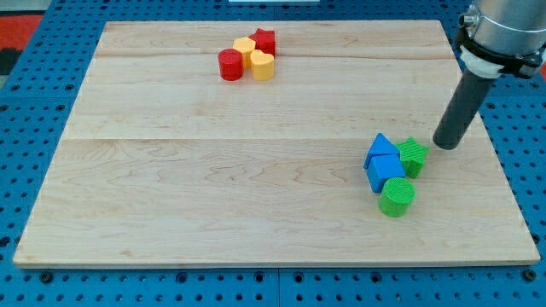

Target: Point at the red star

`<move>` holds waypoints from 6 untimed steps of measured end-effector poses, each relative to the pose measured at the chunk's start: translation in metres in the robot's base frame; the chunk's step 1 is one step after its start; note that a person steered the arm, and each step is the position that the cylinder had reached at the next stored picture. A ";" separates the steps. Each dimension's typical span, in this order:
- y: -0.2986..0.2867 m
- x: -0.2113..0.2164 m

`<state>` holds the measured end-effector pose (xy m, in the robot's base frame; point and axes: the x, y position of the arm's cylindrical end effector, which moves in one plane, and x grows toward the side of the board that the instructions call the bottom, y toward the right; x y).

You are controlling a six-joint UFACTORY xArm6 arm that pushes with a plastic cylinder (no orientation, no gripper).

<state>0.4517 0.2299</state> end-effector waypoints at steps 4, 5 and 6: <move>-0.138 -0.185; -0.226 -0.196; -0.248 -0.209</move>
